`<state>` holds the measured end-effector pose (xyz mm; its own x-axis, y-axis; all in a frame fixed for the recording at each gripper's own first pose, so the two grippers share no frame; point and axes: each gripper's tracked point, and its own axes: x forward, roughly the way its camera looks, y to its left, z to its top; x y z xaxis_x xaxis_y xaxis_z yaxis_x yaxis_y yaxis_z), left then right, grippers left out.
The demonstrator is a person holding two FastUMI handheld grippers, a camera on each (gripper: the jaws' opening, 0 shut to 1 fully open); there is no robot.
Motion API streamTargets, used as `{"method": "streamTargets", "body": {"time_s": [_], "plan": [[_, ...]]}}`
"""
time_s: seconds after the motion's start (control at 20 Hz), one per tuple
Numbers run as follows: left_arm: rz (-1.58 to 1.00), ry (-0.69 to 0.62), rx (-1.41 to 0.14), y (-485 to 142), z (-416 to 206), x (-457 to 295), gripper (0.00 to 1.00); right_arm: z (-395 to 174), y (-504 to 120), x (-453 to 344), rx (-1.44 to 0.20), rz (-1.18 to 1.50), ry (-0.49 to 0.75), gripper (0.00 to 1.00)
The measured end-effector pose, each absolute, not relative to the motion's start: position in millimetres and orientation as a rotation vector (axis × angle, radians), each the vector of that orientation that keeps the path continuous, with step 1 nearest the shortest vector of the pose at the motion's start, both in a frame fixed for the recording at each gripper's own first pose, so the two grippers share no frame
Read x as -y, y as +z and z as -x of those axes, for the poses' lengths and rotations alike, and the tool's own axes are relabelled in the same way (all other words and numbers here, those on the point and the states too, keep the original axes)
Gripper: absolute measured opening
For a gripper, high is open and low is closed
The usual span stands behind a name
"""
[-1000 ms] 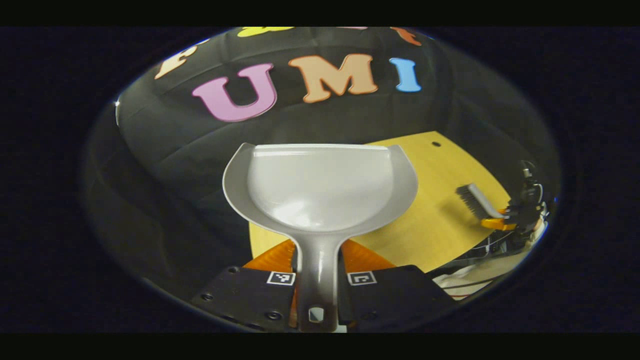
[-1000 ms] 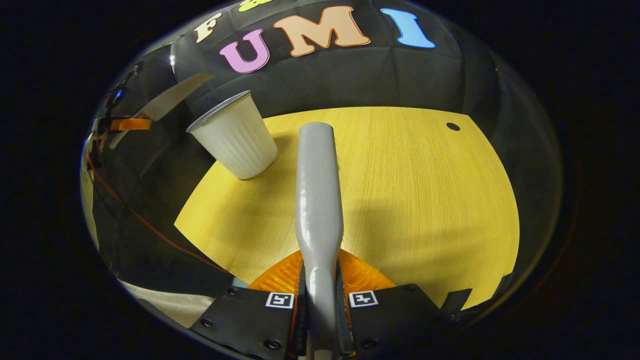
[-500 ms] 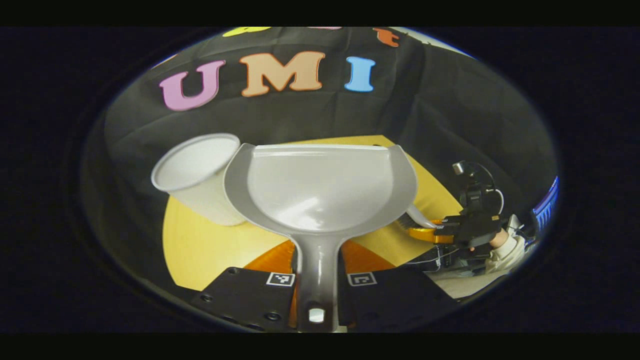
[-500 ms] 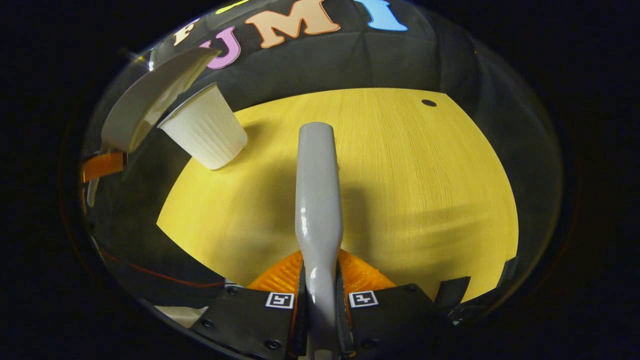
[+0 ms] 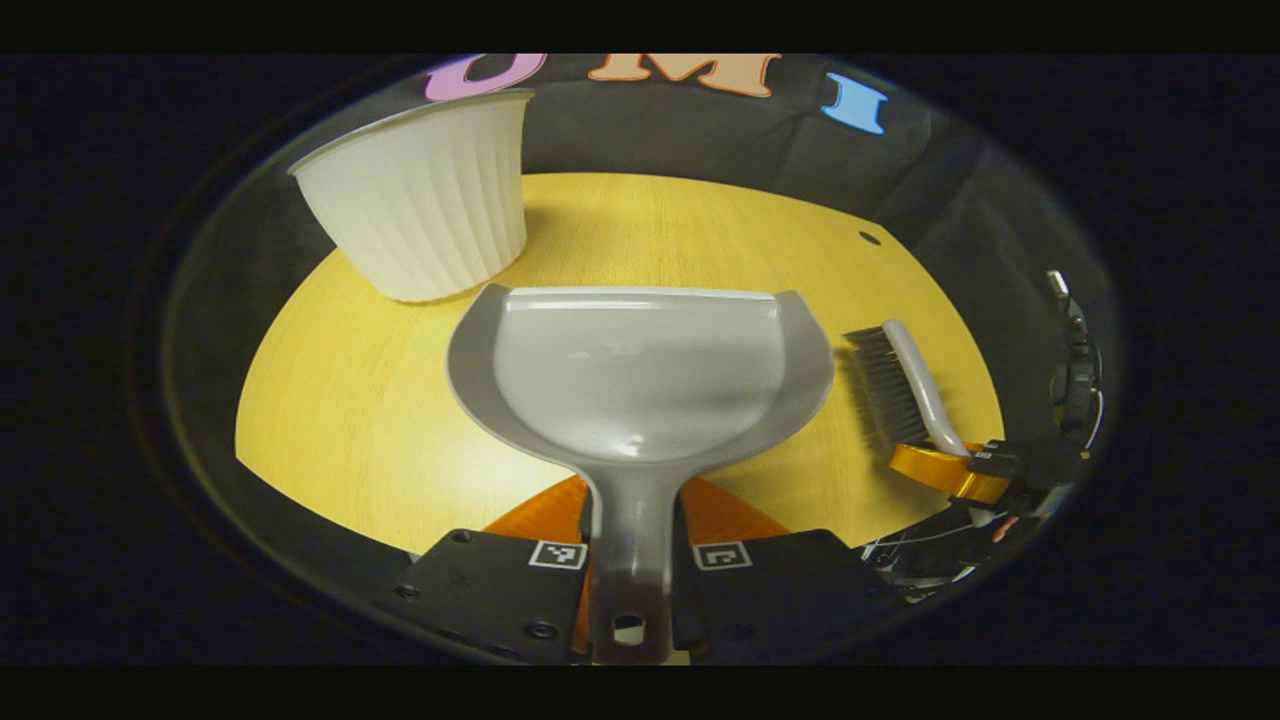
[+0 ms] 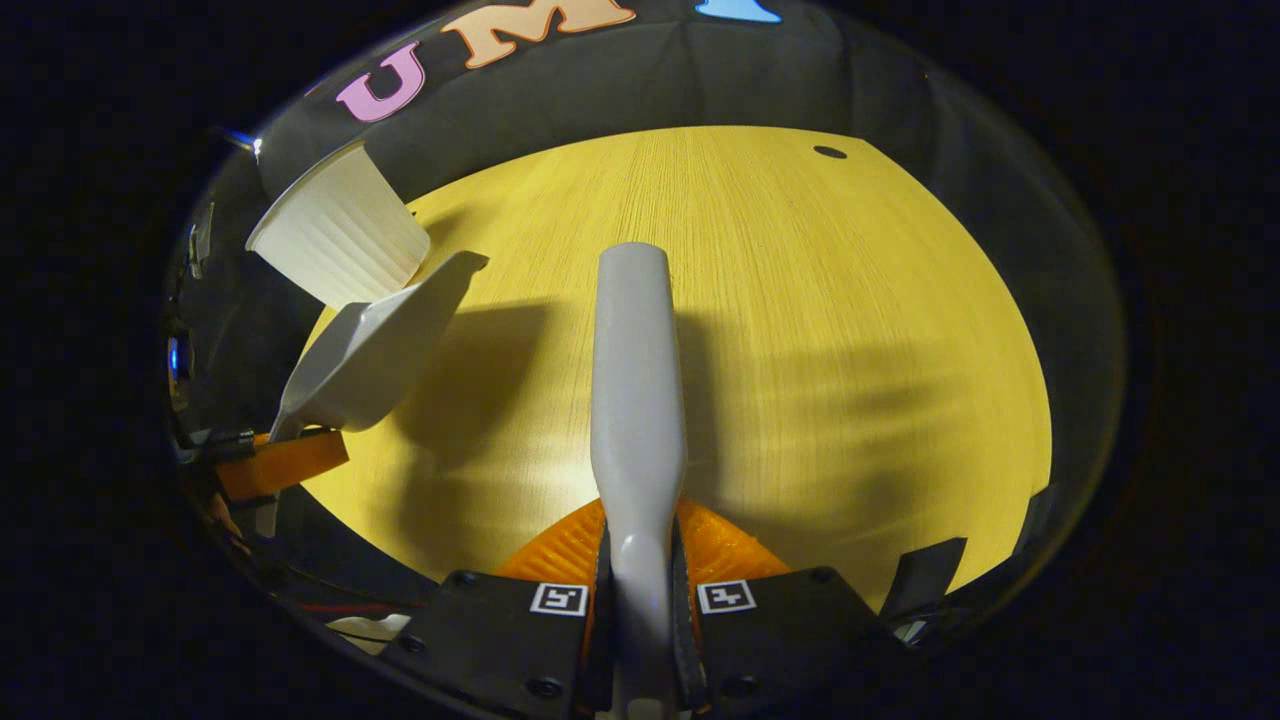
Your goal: Pick up the small broom and dustpan from the desktop, sweep the trash into the dustpan with the broom, and then empty the trash into the garbage bin.
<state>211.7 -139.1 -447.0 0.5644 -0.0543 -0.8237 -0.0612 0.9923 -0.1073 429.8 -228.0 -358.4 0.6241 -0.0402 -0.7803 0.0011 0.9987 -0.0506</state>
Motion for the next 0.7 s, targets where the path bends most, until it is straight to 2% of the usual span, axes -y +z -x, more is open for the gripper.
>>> {"method": "streamTargets", "body": {"time_s": [0.4, 0.55, 0.6, 0.7], "plan": [[0.045, 0.033, -1.039, -452.9, -206.9, 136.6, 0.24, -437.7, -376.7, 223.1, -0.978, 0.076, -0.03, 0.27], [0.065, 0.043, -1.099, -465.5, -197.8, 136.0, 0.26, -437.6, -384.3, 222.6, -1.005, 0.05, -0.025, 0.28], [0.06, 0.042, -1.073, -458.8, -200.1, 136.4, 0.3, -442.5, -384.9, 223.7, -0.998, 0.033, -0.023, 0.29], [0.046, 0.042, -1.077, -467.6, -203.9, 135.8, 0.31, -436.5, -382.9, 223.5, -1.0, -0.004, -0.005, 0.3]]}}
